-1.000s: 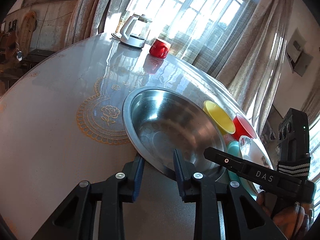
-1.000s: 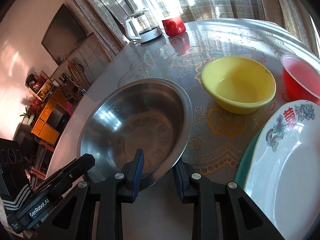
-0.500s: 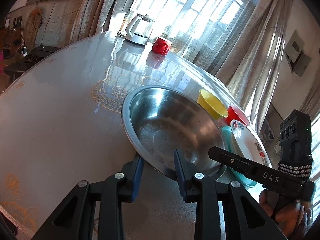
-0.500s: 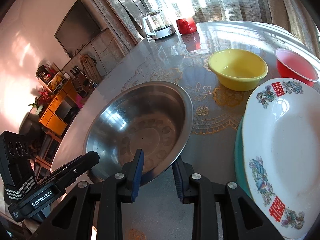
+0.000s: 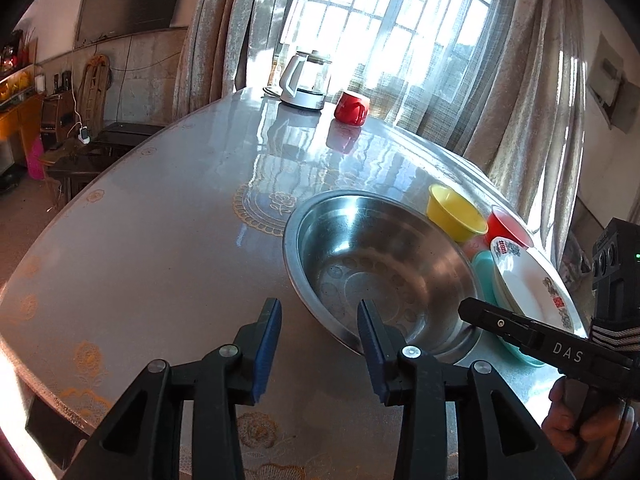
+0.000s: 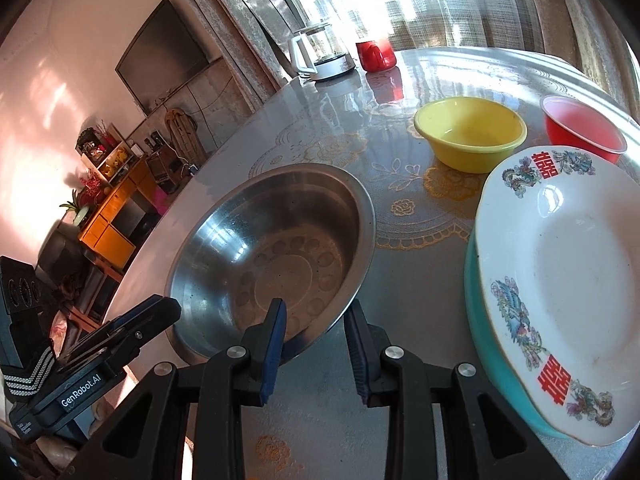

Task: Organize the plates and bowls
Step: 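Drag the steel bowl with the left gripper toward the table center and release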

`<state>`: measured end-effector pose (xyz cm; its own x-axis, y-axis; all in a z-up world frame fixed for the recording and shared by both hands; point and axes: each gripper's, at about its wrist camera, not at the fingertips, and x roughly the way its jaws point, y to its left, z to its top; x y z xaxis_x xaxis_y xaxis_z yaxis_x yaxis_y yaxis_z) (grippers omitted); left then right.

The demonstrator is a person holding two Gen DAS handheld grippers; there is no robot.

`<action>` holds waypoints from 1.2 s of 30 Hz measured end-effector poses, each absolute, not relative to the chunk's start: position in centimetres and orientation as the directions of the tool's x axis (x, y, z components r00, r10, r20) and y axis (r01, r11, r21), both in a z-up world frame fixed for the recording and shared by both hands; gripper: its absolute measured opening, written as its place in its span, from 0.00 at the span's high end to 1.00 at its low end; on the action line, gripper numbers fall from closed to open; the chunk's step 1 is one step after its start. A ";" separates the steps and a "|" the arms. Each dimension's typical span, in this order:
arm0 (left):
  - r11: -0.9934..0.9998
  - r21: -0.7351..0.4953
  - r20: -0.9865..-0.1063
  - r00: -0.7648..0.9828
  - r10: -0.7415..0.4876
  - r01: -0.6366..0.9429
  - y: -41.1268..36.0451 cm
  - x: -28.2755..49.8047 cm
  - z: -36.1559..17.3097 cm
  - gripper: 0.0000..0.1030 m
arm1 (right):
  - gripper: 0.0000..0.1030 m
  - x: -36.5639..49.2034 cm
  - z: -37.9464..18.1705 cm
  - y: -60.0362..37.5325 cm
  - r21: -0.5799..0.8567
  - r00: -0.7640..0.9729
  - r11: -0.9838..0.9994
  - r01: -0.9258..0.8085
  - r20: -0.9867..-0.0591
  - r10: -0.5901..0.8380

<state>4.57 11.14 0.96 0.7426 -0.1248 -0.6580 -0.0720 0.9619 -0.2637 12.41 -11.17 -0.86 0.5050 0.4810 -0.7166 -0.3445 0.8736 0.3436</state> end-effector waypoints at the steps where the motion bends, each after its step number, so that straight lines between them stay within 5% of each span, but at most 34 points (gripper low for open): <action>1: 0.964 -0.252 -0.655 0.748 -0.109 -0.080 11.2 4.5 1.1 0.60 | 0.68 12.3 -0.8 -11.4 0.348 0.507 0.873 -0.343 -0.714 0.484; 28: 0.991 -0.127 -0.663 0.740 -0.112 0.036 5.5 8.8 3.5 0.53 | 0.67 13.8 2.3 -19.7 0.419 0.596 0.876 -0.238 -0.649 0.472; 36: 0.980 -0.192 -0.730 0.660 -0.178 0.053 3.9 13.8 3.5 0.51 | 0.68 17.5 2.9 -22.3 0.407 0.627 0.900 -0.158 -0.662 0.410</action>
